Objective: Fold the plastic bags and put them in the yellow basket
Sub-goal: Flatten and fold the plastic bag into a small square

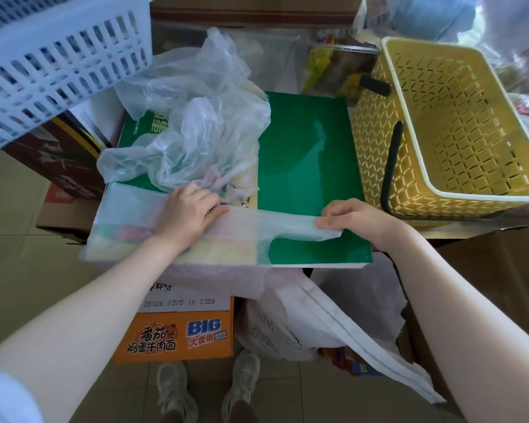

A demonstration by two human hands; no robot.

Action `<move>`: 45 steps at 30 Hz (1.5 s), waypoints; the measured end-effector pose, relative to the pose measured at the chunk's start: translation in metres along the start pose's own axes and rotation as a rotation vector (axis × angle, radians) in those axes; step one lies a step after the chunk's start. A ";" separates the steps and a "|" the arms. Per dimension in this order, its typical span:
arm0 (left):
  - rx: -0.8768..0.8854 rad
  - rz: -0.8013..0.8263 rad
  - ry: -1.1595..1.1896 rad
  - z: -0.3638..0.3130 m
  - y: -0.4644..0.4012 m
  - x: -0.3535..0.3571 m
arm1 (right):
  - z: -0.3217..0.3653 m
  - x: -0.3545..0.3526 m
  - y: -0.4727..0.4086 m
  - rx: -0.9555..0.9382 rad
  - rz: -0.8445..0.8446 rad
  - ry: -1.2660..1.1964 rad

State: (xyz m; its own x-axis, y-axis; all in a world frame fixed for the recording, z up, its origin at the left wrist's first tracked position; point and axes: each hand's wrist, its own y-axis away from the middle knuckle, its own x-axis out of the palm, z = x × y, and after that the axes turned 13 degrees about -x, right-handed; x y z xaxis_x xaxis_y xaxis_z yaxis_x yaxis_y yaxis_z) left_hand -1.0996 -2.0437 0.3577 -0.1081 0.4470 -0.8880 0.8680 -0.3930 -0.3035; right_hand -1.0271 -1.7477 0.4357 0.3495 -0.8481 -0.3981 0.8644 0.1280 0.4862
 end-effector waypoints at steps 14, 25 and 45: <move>-0.157 -0.020 -0.027 0.014 -0.009 -0.015 | 0.008 0.019 -0.023 0.016 -0.506 -0.310; -0.059 0.114 0.479 -0.076 -0.036 -0.025 | 0.057 0.047 -0.001 -0.446 -0.643 -0.513; -0.569 0.436 1.177 -0.085 -0.055 -0.033 | 0.039 0.070 -0.012 -0.605 -0.833 -0.021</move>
State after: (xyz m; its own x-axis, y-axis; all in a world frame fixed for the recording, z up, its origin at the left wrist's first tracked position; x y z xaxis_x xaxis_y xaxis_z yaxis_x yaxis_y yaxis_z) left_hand -1.1028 -1.9685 0.4333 0.4440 0.8957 0.0258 0.8329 -0.4231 0.3567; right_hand -1.0275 -1.8284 0.4321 -0.4456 -0.7943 -0.4129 0.8687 -0.2724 -0.4137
